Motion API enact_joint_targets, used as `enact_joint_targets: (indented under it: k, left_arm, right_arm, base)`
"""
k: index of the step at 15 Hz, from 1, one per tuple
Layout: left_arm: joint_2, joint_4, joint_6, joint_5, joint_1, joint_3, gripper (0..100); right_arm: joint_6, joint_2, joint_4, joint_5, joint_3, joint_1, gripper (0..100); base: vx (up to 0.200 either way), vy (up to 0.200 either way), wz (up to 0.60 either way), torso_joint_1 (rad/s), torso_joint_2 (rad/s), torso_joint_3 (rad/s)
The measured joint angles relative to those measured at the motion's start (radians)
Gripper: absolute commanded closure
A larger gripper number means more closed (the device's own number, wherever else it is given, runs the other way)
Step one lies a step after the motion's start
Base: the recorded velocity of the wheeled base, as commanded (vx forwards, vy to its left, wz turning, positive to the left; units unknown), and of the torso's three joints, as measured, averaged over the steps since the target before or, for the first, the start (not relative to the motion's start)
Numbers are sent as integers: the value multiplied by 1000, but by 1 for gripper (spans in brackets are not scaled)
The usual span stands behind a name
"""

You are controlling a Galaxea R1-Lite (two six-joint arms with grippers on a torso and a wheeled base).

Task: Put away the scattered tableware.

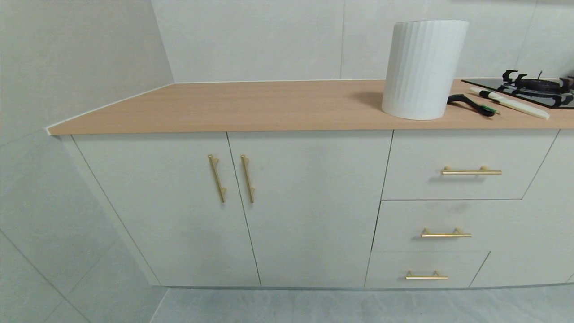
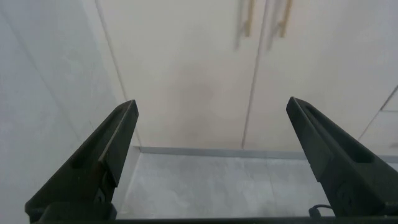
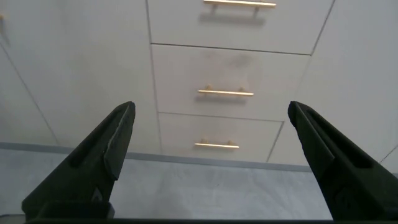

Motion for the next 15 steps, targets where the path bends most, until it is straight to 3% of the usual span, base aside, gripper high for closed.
enact_joint_targets:
  k: [8,15]
  left_arm:
    - [0,0,0,0,0,0,0]
    - [0,0,0,0,-1,0,0]
  right_arm:
    - [2,0,0,0,0,0,0]
    - [1,0,1,0,0,0,0]
  base:
    - [0,-200,0,3,5,0]
    - [0,0,0,0,0,0]
